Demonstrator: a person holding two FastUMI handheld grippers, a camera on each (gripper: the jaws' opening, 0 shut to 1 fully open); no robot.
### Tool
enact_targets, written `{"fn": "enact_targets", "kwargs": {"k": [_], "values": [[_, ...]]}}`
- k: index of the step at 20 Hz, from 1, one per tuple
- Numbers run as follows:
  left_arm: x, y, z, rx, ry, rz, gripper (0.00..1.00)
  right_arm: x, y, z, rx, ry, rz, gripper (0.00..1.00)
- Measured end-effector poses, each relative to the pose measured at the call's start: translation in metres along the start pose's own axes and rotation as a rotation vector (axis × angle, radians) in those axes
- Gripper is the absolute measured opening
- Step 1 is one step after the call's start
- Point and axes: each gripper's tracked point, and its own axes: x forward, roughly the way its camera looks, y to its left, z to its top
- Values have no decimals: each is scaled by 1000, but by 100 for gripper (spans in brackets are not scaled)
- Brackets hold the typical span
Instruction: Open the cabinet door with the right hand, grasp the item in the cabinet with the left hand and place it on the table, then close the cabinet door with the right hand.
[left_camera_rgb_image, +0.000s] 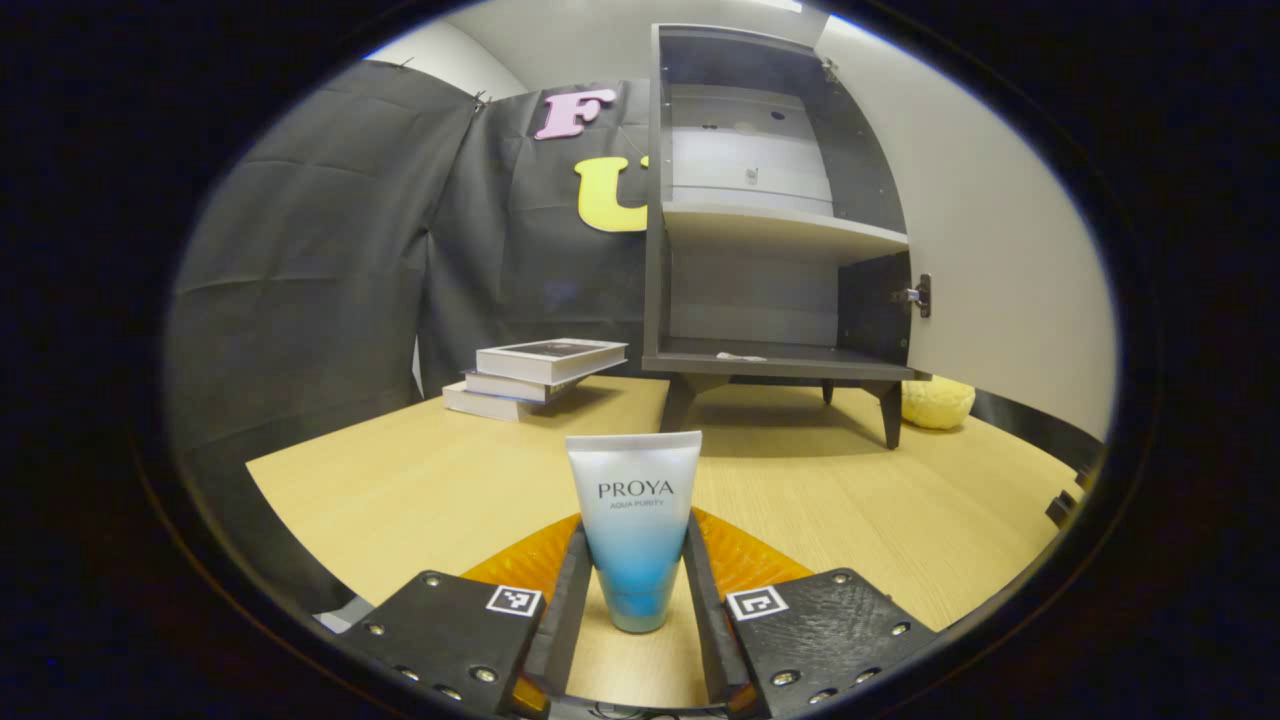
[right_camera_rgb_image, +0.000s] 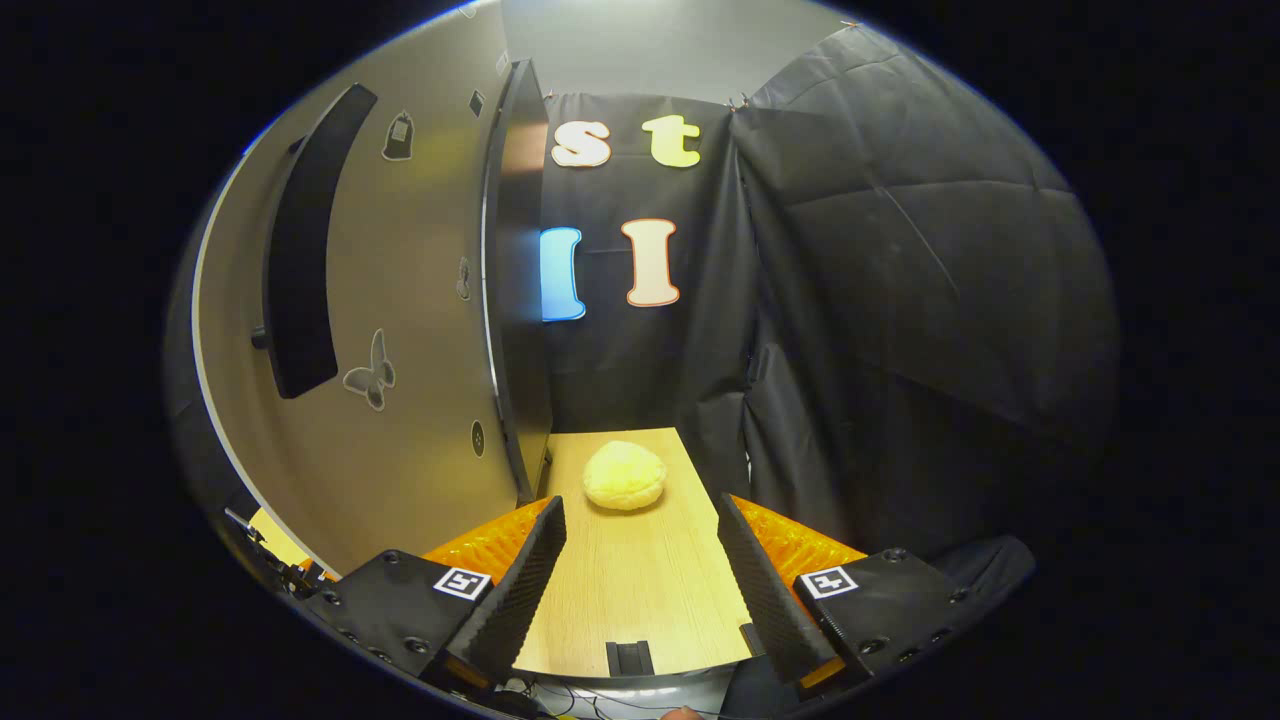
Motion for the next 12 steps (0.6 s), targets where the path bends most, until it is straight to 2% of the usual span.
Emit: {"fn": "enact_targets", "kwargs": {"k": [1,2,3,4,5,7,8,9,11,12], "values": [[-4,1,2,1,-17,5,53,1,2,-1,-7,5,4,97],[-6,1,0,2,-8,5,48,3,5,-2,-13,11,9,97],[-9,1,0,5,-19,7,48,4,7,-5,-18,18,16,93],[-9,0,-1,12,-12,7,48,5,9,-7,-24,24,21,96],[-8,-3,-1,16,-12,5,56,6,10,-8,-28,28,25,93],[-8,-2,2,26,-13,10,54,9,13,-8,-29,30,33,93],[-7,-1,3,30,-11,16,59,9,13,-8,-28,30,36,93],[-11,1,4,33,-7,21,69,9,14,-8,-25,26,37,97],[-15,6,13,36,-6,33,90,9,12,-5,-17,18,40,96],[-17,9,20,40,-7,41,90,8,11,-3,-17,10,41,97]]}}
